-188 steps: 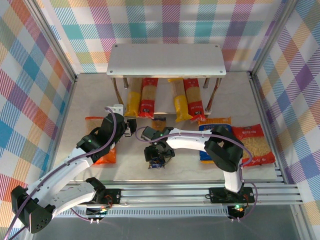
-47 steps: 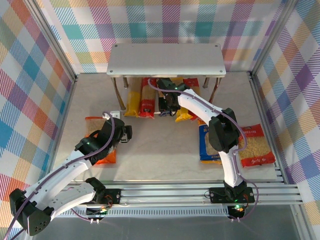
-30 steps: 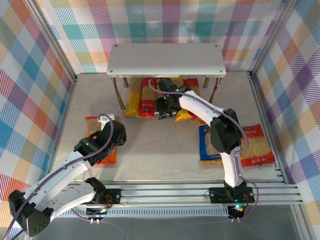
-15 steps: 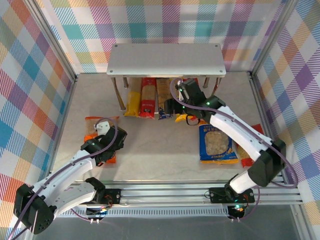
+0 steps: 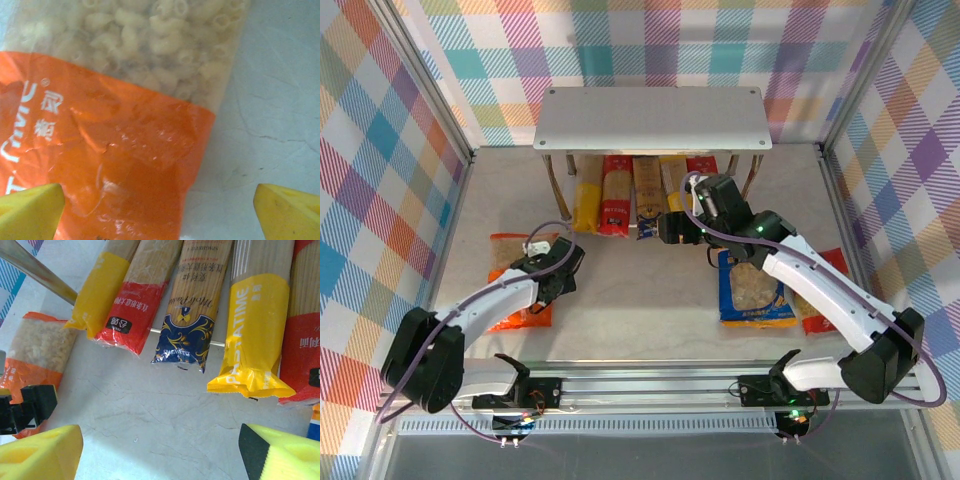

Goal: Place and organize the pasta boxes and bags onto the shelf

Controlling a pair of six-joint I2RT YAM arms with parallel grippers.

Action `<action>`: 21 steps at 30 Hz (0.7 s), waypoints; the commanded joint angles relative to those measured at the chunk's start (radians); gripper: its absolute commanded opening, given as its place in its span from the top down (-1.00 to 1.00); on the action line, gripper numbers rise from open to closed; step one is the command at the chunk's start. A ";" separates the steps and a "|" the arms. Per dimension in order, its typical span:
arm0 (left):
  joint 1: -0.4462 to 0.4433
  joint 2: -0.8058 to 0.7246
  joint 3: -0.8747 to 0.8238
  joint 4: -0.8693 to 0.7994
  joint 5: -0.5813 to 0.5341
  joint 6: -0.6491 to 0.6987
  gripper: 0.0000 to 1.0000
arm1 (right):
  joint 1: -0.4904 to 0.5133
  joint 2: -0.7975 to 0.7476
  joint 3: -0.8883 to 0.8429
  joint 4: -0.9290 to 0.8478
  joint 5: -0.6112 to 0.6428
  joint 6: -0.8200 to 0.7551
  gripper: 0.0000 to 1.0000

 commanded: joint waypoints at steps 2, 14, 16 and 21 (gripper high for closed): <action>0.029 0.069 0.034 0.020 0.030 0.018 -0.91 | 0.001 -0.020 -0.021 0.025 0.008 0.001 -0.65; 0.091 0.185 0.060 0.008 0.090 0.034 -0.23 | 0.001 -0.035 -0.037 0.031 0.023 -0.006 -0.68; 0.100 0.195 0.061 0.017 0.112 0.045 -0.04 | 0.001 -0.041 -0.042 0.033 0.024 -0.005 -0.68; 0.102 0.213 0.066 0.029 0.154 0.069 0.56 | 0.001 -0.054 -0.048 0.032 0.035 -0.003 -0.68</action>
